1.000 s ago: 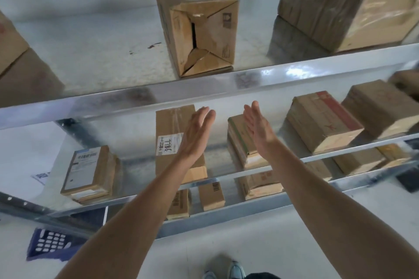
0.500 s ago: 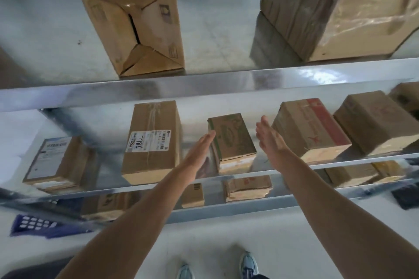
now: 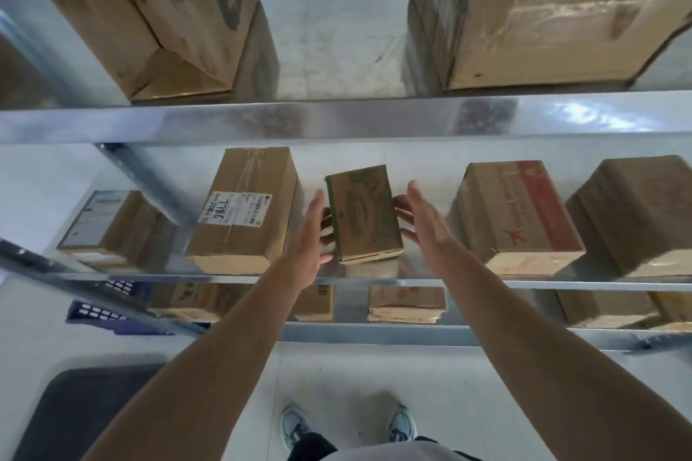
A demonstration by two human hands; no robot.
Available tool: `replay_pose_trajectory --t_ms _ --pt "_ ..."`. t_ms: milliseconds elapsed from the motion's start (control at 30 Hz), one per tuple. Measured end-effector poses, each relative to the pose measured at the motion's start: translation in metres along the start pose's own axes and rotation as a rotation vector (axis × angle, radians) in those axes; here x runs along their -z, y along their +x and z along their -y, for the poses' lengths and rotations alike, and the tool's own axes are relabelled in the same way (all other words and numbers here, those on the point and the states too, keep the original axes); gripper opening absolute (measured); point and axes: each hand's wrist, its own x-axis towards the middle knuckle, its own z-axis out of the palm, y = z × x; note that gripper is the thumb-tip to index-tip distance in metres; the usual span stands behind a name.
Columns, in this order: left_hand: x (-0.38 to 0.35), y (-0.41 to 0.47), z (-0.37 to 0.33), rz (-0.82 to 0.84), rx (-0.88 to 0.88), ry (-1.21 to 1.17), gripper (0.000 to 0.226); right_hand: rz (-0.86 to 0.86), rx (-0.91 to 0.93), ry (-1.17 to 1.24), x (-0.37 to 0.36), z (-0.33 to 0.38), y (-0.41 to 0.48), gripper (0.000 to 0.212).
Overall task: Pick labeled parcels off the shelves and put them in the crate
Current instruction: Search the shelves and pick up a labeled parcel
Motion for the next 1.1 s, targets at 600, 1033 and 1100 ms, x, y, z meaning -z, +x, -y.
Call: replay_pose_trajectory --t_ms 600,1033,1100 --pt "-0.011 -0.016 0.011 0.050 -0.112 -0.010 0.093 -0.050 -0.016 0.076 0.008 -0.003 -0.028 0.073" --pt "-0.009 -0.021 0.014 0.042 -0.175 -0.134 0.097 -0.078 0.014 0.094 0.007 -0.003 -0.026 0.078" --pt "-0.011 -0.024 0.015 0.035 -0.183 -0.156 0.092 -0.075 0.008 0.088 0.007 -0.007 -0.025 0.078"
